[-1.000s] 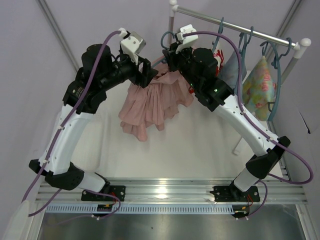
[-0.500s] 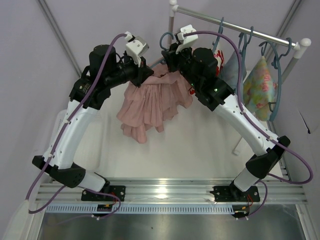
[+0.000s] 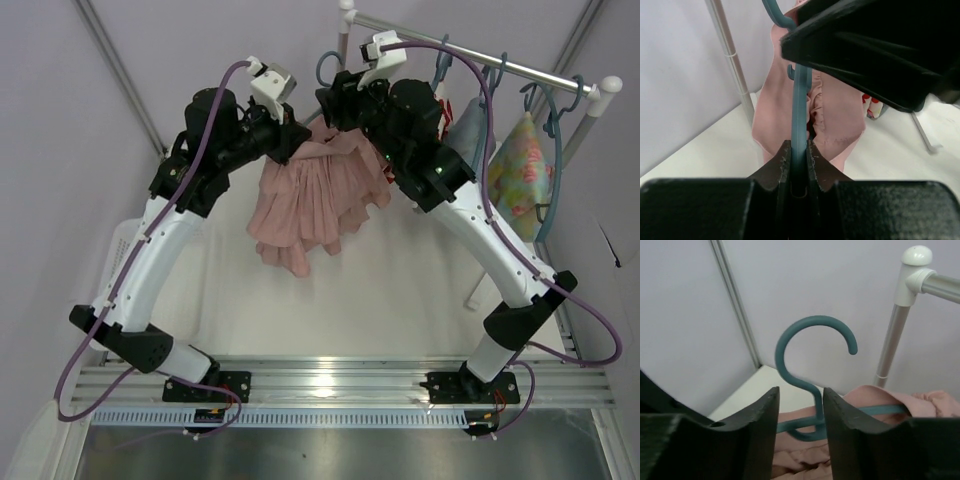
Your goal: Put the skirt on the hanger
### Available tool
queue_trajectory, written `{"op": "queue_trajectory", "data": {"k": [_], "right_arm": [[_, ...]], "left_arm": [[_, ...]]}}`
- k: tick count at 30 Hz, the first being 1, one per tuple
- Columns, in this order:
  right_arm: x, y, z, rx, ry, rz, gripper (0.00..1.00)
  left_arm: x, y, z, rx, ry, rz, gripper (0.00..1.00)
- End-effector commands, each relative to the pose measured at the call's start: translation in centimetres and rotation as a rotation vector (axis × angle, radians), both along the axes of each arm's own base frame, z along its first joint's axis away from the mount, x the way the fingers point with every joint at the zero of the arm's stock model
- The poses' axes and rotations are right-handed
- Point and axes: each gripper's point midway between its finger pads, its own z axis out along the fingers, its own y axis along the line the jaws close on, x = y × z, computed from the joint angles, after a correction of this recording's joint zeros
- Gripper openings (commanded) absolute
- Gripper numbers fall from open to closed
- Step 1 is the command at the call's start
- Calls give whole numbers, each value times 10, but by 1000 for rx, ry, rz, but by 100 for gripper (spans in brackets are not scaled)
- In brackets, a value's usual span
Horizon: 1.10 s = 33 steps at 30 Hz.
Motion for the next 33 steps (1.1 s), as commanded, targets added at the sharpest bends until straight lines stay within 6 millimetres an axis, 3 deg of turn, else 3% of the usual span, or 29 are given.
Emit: {"op": "queue_trajectory", "data": {"k": [1, 4, 6, 11, 18, 20, 21, 23, 24, 26, 33], "right_arm": [[-20, -9, 26, 106, 61, 12, 50], [-30, -21, 30, 159, 108, -3, 65], [-37, -31, 34, 176, 124, -20, 69], [-43, -61, 37, 220, 162, -111, 75], [-67, -109, 60, 315, 145, -161, 80], [-71, -121, 61, 325, 142, -176, 80], [-72, -126, 61, 335, 141, -183, 80], [-74, -136, 60, 339, 139, -199, 81], [-74, -139, 59, 341, 139, -208, 81], [-76, -151, 59, 346, 136, -233, 81], [-81, -174, 54, 351, 119, -279, 82]], "left_arm": [[11, 4, 53, -131, -150, 54, 0], [14, 0, 62, -159, -173, 44, 0], [21, -4, 64, -164, -178, 42, 0], [31, -14, 76, -184, -208, 20, 0], [58, -30, 85, -188, -212, 16, 0], [59, -31, 101, -213, -245, 9, 0], [70, -37, 93, -205, -231, 13, 0], [72, -39, 107, -243, -242, 14, 0], [85, -45, 94, -231, -217, 20, 0], [88, -49, 99, -246, -230, 13, 0], [117, -68, 76, -196, -258, 85, 0]]}}
